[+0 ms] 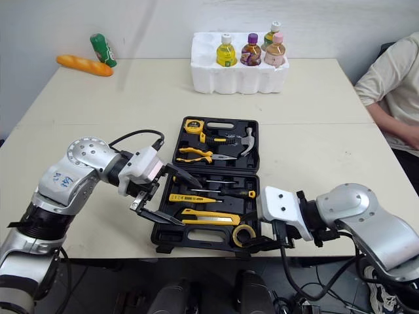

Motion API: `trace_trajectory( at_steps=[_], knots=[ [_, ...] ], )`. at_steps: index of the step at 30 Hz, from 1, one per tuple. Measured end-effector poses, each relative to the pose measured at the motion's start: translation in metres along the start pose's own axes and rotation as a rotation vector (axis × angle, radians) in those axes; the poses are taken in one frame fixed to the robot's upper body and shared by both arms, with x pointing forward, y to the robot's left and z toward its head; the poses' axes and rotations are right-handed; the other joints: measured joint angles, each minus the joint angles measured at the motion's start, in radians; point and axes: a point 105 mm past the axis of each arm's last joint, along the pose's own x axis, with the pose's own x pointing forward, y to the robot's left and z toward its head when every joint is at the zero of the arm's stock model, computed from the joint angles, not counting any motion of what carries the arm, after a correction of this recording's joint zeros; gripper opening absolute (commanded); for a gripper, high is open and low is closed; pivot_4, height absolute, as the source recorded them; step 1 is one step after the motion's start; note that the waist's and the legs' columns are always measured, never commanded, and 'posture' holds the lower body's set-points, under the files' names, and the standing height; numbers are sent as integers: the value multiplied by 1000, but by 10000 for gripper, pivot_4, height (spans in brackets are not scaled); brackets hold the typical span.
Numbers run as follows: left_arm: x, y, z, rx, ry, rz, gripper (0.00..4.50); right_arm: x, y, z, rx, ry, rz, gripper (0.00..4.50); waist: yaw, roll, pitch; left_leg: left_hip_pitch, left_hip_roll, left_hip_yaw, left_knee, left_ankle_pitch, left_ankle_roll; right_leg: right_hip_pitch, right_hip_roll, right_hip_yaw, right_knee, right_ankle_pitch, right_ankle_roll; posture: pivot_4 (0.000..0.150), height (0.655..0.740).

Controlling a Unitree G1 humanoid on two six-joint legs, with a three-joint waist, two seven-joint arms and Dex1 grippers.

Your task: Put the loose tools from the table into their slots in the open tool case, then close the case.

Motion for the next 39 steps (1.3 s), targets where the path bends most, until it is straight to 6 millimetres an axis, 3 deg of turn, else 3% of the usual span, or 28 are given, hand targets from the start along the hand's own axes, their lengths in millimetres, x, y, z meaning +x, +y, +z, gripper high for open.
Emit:
trace_trajectory(
  at_steps=[1,5,12,20,28,39],
  knots=[
    [1,0,0,3,-3,-1,45000,3,-1,-1,9,-30,-13,19269,1,0,0,0,0,0,0,0,0,0,0,0,0,0,0,1500,7367],
    [1,1,0,10,1,4,45000,21,11,-13,46,-148,-22,468,1,0,0,0,-1,1,0,0,0,0,3,0,2,0,0,1500,7367],
    [0,2,0,12,10,7,45000,34,16,-43,125,-185,-76,468,1,-1,0,1,-1,1,1,0,1,0,3,1,4,0,1,1500,7367],
    [0,3,0,15,14,9,45000,36,18,-62,267,-282,-133,468,-2,-8,-6,5,0,-1,1,0,1,4,1,1,3,0,0,1500,7367],
    [-1,3,-2,9,12,26,45000,33,18,-64,416,-296,-145,468,16,-10,-8,5,0,-3,1,0,1,6,-2,0,0,0,0,1500,7367],
    [-1,8,-6,-16,-13,98,45000,31,16,-57,435,-228,-140,468,19,-11,-8,5,0,-3,1,0,2,6,-2,-1,0,0,0,1500,7367]
  ],
)
